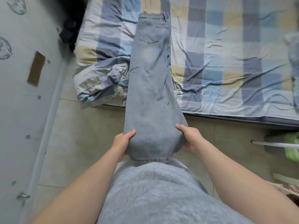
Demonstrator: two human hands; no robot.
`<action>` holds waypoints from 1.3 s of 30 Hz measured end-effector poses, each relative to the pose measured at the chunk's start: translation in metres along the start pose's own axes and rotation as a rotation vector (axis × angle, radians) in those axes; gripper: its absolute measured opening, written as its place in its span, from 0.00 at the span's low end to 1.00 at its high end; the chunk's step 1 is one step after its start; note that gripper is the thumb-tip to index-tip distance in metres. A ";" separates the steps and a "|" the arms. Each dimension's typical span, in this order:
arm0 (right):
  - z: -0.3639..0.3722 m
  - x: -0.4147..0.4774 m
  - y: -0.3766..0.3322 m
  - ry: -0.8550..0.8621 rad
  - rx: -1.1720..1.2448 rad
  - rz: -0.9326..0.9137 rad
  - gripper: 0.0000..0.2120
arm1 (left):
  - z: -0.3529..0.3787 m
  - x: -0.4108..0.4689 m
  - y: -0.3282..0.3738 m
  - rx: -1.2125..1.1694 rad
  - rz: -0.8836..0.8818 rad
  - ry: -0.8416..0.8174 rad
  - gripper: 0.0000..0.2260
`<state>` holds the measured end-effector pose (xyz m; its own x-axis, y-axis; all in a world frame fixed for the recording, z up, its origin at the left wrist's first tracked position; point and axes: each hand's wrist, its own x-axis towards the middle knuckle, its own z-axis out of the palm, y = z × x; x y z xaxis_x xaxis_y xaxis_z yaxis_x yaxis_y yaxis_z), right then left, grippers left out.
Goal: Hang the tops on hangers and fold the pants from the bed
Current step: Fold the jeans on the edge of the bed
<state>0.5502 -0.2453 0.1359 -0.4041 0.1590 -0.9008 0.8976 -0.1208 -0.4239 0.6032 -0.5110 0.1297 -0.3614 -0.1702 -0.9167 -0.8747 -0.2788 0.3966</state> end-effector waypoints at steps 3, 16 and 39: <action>-0.017 -0.017 0.035 -0.007 0.030 0.025 0.11 | -0.007 -0.021 -0.033 0.045 -0.049 0.024 0.14; -0.055 -0.070 0.117 -0.139 0.153 0.118 0.13 | -0.011 -0.080 -0.103 0.102 -0.002 0.127 0.08; 0.045 0.017 -0.195 -0.100 0.278 -0.151 0.17 | 0.059 0.037 0.225 0.031 0.384 0.065 0.06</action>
<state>0.3603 -0.2633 0.1987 -0.5564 0.0997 -0.8249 0.7496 -0.3681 -0.5501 0.3742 -0.5238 0.1821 -0.6438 -0.3169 -0.6965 -0.6895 -0.1545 0.7076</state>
